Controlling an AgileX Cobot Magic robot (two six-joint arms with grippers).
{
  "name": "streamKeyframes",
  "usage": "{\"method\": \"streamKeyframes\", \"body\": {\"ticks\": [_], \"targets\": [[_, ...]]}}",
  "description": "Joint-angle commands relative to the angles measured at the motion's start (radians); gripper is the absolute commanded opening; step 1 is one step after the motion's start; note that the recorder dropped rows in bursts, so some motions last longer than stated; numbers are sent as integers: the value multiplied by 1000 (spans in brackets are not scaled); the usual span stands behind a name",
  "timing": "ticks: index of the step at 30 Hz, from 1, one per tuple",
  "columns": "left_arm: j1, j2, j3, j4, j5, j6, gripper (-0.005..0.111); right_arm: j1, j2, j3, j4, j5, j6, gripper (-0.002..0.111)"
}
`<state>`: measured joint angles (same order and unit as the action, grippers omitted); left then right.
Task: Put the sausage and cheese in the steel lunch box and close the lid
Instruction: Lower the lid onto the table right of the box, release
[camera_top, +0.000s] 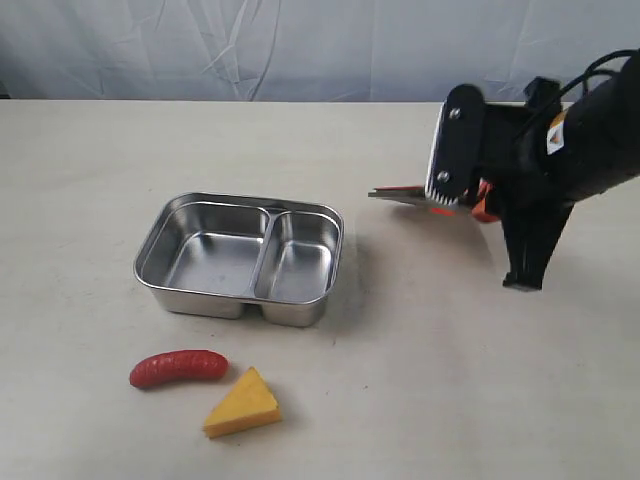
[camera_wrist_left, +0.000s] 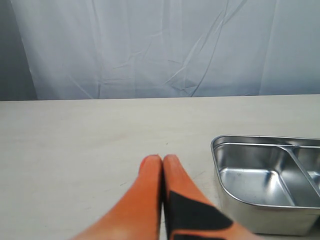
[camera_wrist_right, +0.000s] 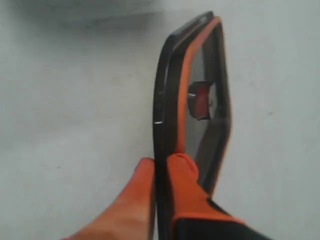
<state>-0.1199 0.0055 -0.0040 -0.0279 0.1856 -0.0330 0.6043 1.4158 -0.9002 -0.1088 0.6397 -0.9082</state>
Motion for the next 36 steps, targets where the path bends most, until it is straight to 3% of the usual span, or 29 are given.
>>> {"method": "streamKeyframes", "body": {"ticks": [1, 10, 12, 19, 25, 30, 33, 36], "targets": [[-12, -6, 4, -7, -4, -1, 0, 84, 46, -1, 20, 104, 46, -1], [-12, -6, 4, -7, -4, -1, 0, 177, 153, -1, 198, 165, 106, 0], [-12, -6, 4, -7, -4, -1, 0, 177, 173, -1, 267, 172, 106, 5], [-12, -6, 4, -7, -4, -1, 0, 177, 195, -1, 343, 174, 106, 42], [-12, -6, 4, -7, -4, -1, 0, 177, 195, -2, 503, 220, 106, 52], [-12, -6, 4, -7, -4, -1, 0, 177, 195, -2, 502, 279, 106, 57], [-12, -6, 4, -7, -4, -1, 0, 182, 195, -2, 605, 236, 53, 57], [-12, -6, 4, -7, -4, -1, 0, 271, 195, -26, 716, 106, -114, 57]]}}
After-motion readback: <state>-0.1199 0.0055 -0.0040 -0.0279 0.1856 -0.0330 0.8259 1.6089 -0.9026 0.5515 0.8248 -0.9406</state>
